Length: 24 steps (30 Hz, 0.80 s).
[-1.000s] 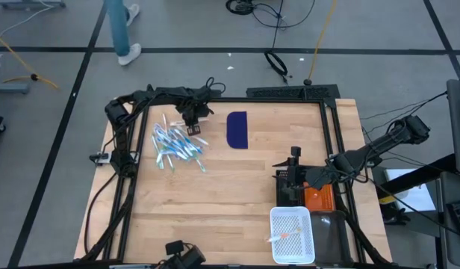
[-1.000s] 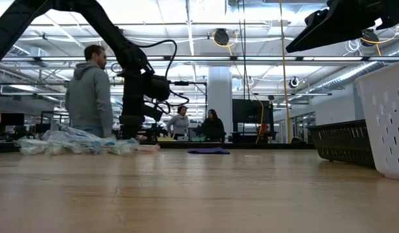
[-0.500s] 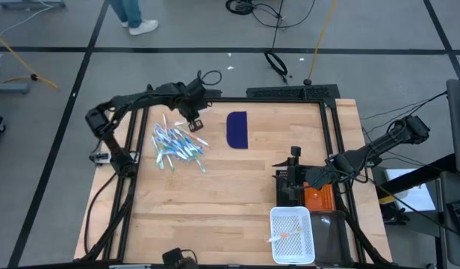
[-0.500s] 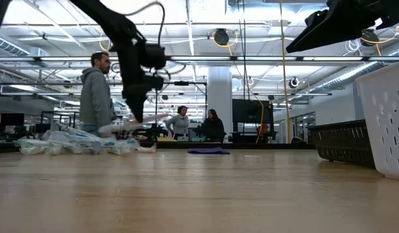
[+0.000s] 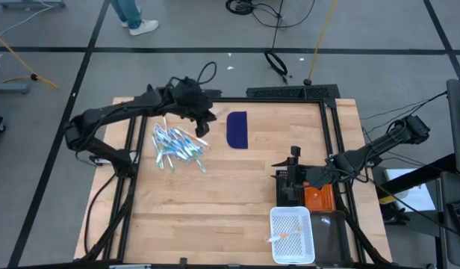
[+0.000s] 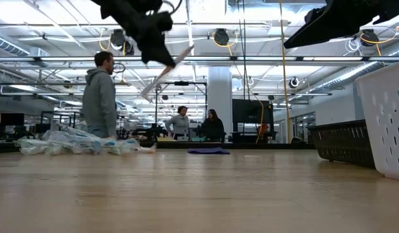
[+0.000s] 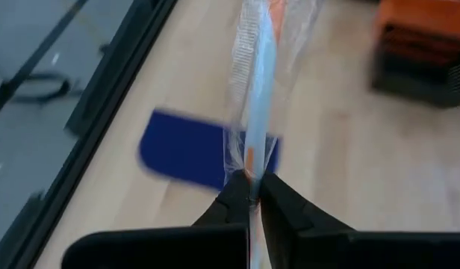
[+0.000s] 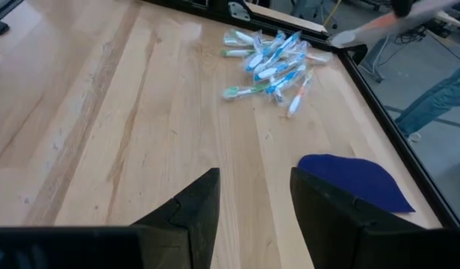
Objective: Pick & Place Toothbrushes
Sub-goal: Put the orange toothbrush into the white bin
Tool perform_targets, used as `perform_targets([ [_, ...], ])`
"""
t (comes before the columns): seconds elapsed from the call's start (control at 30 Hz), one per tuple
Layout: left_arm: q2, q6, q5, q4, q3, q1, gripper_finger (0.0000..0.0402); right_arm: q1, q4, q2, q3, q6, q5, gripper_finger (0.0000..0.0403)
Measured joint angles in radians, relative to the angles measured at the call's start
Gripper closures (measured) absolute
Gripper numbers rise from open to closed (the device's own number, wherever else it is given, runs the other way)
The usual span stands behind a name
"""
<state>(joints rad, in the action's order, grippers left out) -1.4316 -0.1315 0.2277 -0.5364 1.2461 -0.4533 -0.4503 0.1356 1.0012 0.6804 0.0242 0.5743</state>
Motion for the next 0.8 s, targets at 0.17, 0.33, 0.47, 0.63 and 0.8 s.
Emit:
perform_targets([
  [0.17,0.005,0.037,0.005,0.085,0.001,0.092,0.0394,0.000,-0.031,0.000,0.000,-0.003,0.000,0.0248],
  [0.33,-0.003,0.049,0.001,0.175,0.001,0.186,0.0395,0.007,-0.091,0.000,0.000,-0.031,0.006,0.0248],
  [0.47,-0.003,0.055,-0.044,0.257,0.001,0.264,0.0397,0.032,-0.138,0.000,0.000,-0.046,0.008,0.0248],
  [0.63,-0.003,0.056,-0.095,0.342,0.001,0.356,0.0393,0.073,-0.207,0.000,0.000,-0.059,0.004,0.0248],
  [0.8,-0.017,0.047,-0.210,0.386,0.001,0.441,0.0396,0.101,-0.278,0.000,0.000,-0.087,0.000,0.0248],
])
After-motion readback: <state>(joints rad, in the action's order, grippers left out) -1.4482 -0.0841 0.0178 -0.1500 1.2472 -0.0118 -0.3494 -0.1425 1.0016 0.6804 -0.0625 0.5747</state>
